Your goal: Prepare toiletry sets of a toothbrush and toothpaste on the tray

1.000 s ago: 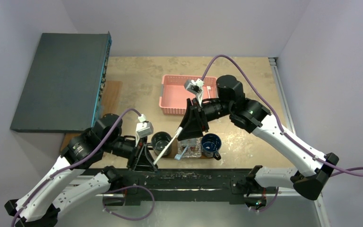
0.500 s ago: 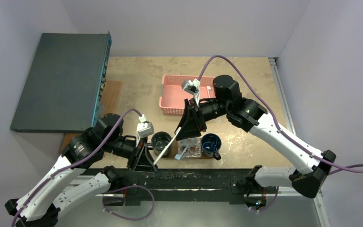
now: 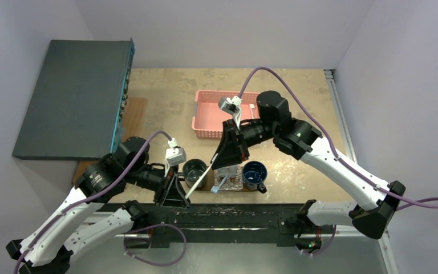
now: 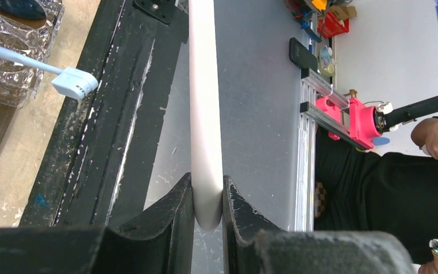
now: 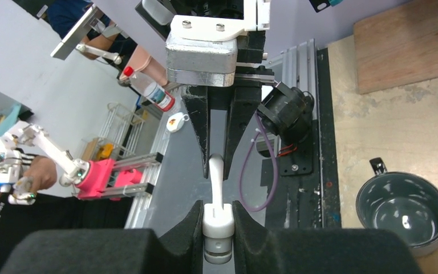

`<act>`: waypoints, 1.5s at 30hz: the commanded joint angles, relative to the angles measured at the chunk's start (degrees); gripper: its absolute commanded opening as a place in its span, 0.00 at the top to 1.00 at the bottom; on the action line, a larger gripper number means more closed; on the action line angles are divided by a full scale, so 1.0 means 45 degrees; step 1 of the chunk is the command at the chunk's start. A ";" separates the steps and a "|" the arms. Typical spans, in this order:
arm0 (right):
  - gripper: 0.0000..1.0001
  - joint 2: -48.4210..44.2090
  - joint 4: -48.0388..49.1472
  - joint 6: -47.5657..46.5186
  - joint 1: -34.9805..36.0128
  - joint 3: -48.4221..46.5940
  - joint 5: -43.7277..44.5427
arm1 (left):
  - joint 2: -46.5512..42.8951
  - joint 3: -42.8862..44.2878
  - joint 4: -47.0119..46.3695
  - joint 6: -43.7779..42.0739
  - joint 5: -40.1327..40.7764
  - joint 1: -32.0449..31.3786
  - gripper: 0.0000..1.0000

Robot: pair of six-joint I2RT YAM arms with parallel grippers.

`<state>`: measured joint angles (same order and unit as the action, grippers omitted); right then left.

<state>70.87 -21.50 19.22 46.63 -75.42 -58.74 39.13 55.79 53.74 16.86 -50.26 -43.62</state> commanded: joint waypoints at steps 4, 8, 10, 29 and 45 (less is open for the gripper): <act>1.00 -0.0324 0.0480 -0.0073 0.0173 0.0042 -0.0205 | 0.0102 0.0242 -0.0287 -0.0301 0.0043 0.0013 1.00; 1.00 -0.0525 0.0437 -0.0101 0.0260 0.0209 0.0152 | 0.0112 0.0257 -0.0520 -0.0128 0.0259 0.0013 0.91; 1.00 -0.0622 0.0272 -0.0181 0.0291 0.0216 0.0303 | 0.0131 0.0261 -0.0546 -0.0093 0.0405 0.0024 0.79; 1.00 -0.1980 -0.4042 -0.1336 0.0709 -0.0773 0.4755 | -0.0317 0.0633 -0.1856 0.0876 0.3454 0.0023 0.03; 1.00 -0.1606 -0.9342 -0.1459 0.0707 -0.4066 0.9637 | -0.0139 0.0310 -0.2052 0.0566 0.5360 0.0024 0.00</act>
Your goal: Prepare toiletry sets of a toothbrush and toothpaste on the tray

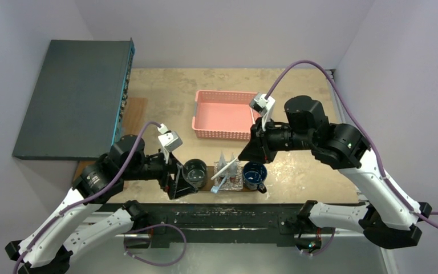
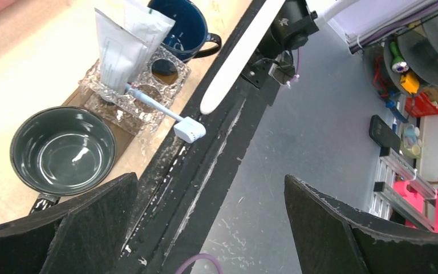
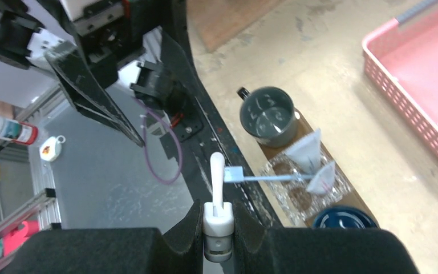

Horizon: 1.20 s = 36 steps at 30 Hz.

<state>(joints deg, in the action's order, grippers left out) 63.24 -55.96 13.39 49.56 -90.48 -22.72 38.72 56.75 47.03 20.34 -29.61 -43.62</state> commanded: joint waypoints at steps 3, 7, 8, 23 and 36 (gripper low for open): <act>1.00 0.0164 -0.2365 -0.0101 0.0061 -0.1004 0.2136 | -0.0206 -0.0078 -0.0584 -0.0232 0.1268 0.0019 0.00; 1.00 0.0277 -0.3160 0.0087 0.0061 -0.1245 0.2681 | -0.0320 -0.0271 -0.0561 -0.0361 0.1679 0.0024 0.00; 1.00 0.0308 -0.3414 0.0149 0.0075 -0.1271 0.2851 | -0.0323 -0.0295 -0.0523 -0.0386 0.1762 0.0024 0.00; 1.00 0.0621 -0.2384 0.1769 0.1186 0.0302 0.5494 | -0.0628 -0.1177 -0.0723 -0.0613 0.3061 0.0023 0.00; 1.00 0.1167 -0.1617 0.2440 0.2150 0.0835 0.6968 | -0.1031 -0.1522 -0.0773 -0.0750 0.3471 0.0024 0.00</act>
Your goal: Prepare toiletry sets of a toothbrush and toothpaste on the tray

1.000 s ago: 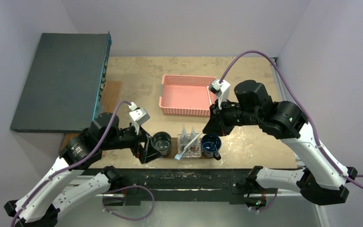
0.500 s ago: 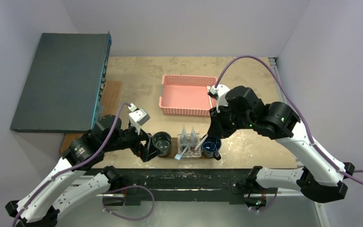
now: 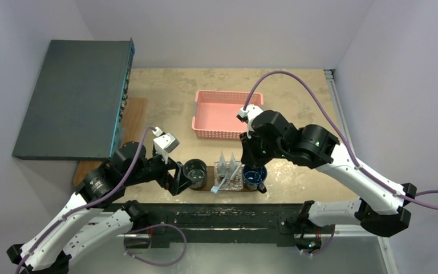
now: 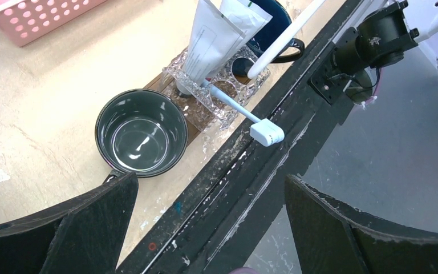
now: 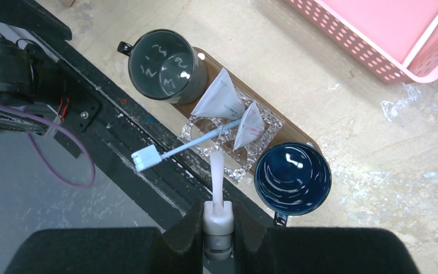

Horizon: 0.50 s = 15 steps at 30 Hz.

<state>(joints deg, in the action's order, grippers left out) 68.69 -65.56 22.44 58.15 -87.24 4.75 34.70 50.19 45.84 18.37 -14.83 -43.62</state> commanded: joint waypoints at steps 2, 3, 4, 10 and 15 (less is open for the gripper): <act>1.00 0.0044 0.0425 0.0533 0.0360 0.0199 0.1153 | -0.0151 -0.0046 -0.0478 -0.0361 0.0244 0.0024 0.00; 1.00 0.0063 0.0455 0.0592 0.0415 0.0265 0.1197 | -0.0169 -0.0050 -0.0480 -0.0380 0.0243 0.0022 0.00; 1.00 0.0083 0.0466 0.0623 0.0459 0.0342 0.1222 | -0.0196 -0.0062 -0.0451 -0.0373 0.0246 0.0024 0.00; 1.00 0.0200 0.0577 0.0832 0.0779 0.0691 0.1523 | -0.0306 -0.0098 -0.0435 -0.0376 0.0267 0.0019 0.00; 1.00 0.0283 0.1040 0.0996 0.1033 0.1292 0.1798 | -0.0367 -0.0131 -0.0422 -0.0335 0.0355 0.0024 0.00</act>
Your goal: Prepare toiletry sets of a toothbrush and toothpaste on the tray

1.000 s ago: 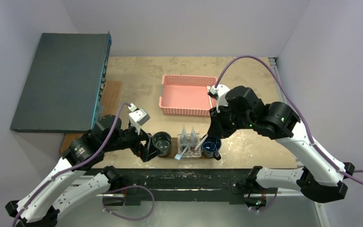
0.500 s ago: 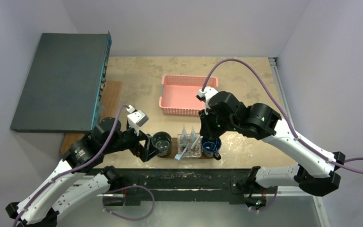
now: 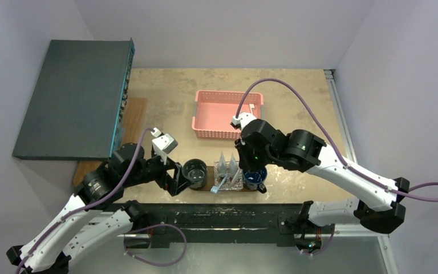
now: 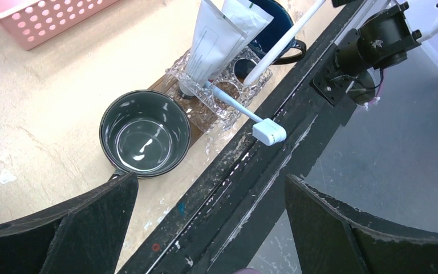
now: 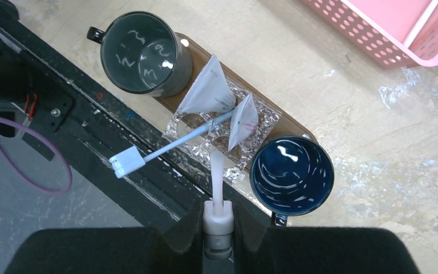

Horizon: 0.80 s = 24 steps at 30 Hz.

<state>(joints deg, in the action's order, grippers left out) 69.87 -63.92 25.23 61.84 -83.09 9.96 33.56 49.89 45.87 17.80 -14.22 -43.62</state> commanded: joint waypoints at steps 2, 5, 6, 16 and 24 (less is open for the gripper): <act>1.00 -0.0006 0.0976 0.0439 0.0305 0.0656 0.0841 | -0.0114 -0.0071 -0.0414 -0.0196 0.0247 0.0022 0.00; 1.00 -0.0160 0.1551 0.0513 0.0410 0.1127 0.1150 | -0.0077 -0.0062 -0.0427 -0.0187 0.0259 0.0024 0.00; 1.00 -0.0224 0.1766 0.0542 0.0459 0.1246 0.1243 | -0.0058 -0.0060 -0.0420 -0.0160 0.0251 0.0019 0.00; 1.00 -0.1065 0.3262 0.0499 0.0624 0.2617 0.2136 | 0.0114 -0.0051 -0.0427 -0.0215 0.0383 0.0013 0.00; 1.00 -0.1358 0.4147 0.0389 0.0823 0.3543 0.2431 | 0.0294 -0.0031 -0.0407 -0.0255 0.0461 0.0024 0.00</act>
<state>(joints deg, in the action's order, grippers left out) 64.95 -50.19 26.94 64.75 -68.73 17.65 34.50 49.78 45.87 17.78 -12.97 -43.62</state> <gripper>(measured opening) 0.169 0.998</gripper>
